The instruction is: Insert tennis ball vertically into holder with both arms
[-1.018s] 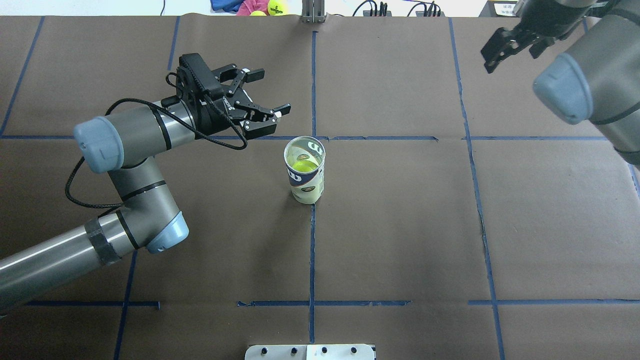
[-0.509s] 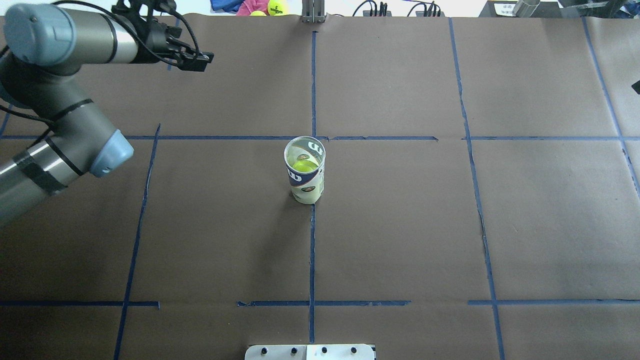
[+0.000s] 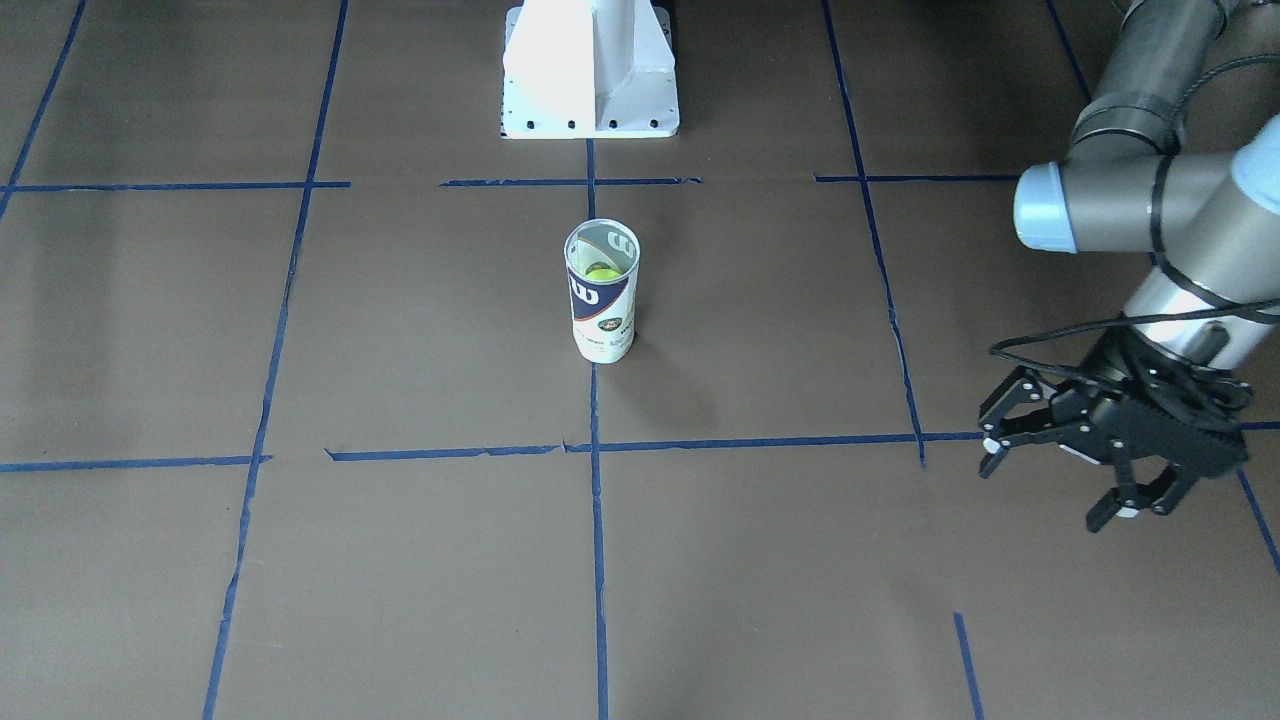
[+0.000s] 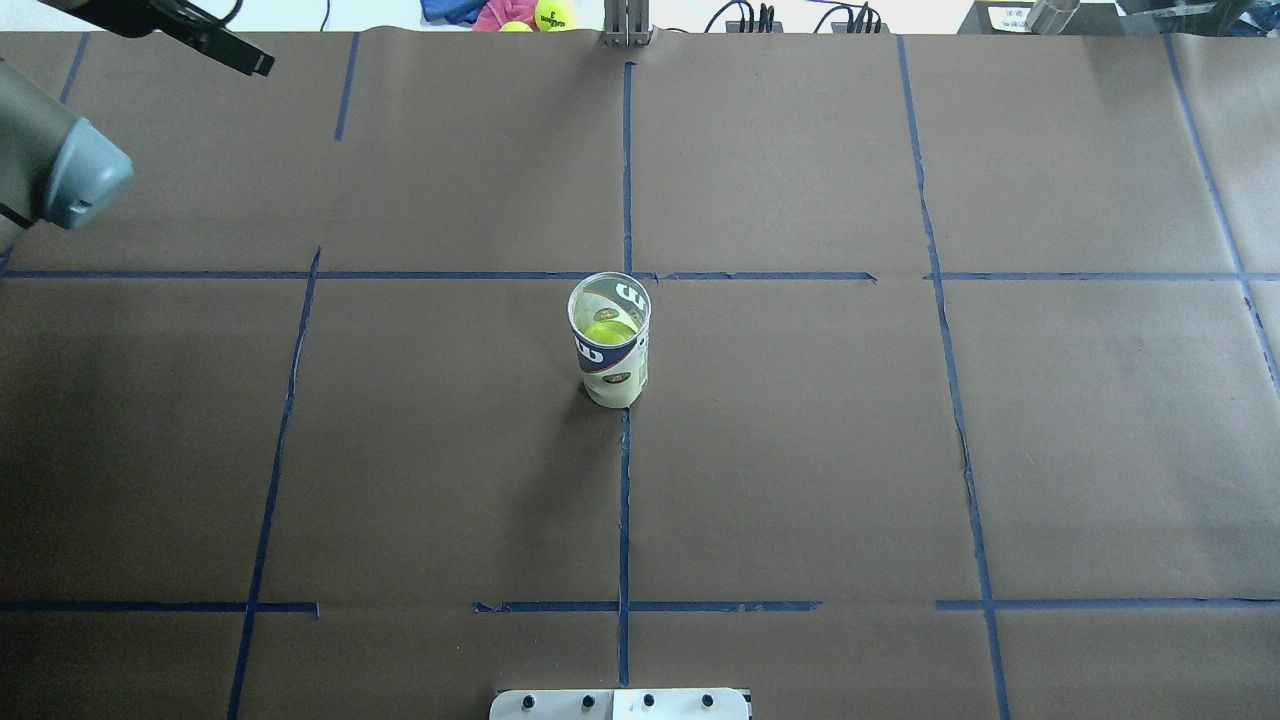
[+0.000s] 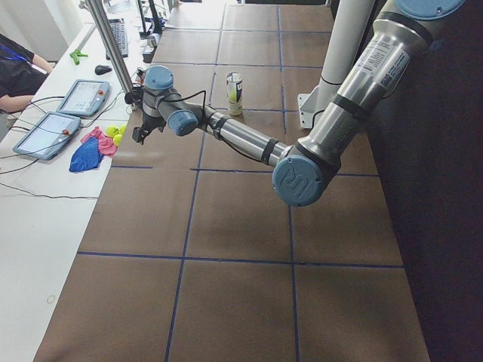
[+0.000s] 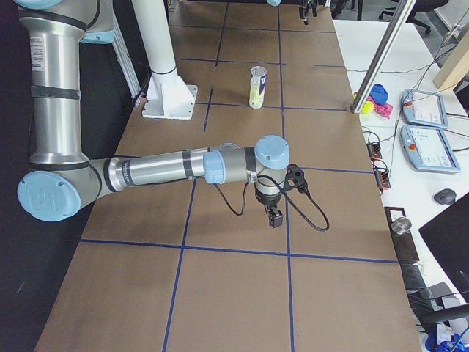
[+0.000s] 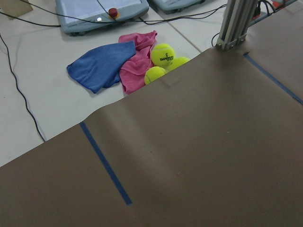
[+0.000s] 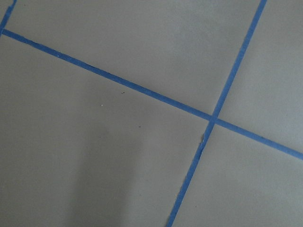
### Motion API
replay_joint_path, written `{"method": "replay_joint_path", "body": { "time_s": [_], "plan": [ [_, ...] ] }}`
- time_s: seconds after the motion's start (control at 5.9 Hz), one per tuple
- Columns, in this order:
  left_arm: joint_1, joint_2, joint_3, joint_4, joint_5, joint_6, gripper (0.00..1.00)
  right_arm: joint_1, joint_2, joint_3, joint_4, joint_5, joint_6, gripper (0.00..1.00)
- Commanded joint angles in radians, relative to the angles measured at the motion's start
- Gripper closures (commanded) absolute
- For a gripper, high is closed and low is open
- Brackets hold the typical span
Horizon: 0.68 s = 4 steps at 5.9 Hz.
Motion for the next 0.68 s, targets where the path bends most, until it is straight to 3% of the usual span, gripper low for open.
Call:
{"method": "replay_joint_path", "body": {
  "time_s": [0.0, 0.17, 0.51],
  "plan": [
    [-0.118, 0.045, -0.02, 0.279, -0.062, 0.126, 0.0, 0.003, -0.014, -0.024, 0.009, 0.004, 0.025, 0.0],
    [-0.214, 0.124, -0.008, 0.283, -0.118, 0.127, 0.0, 0.003, -0.014, -0.028, 0.009, 0.004, 0.025, 0.0],
    [-0.247, 0.326, -0.062, 0.28, -0.142, 0.128, 0.0, 0.003, -0.017, -0.039, 0.009, 0.005, 0.036, 0.0]
  ]
}}
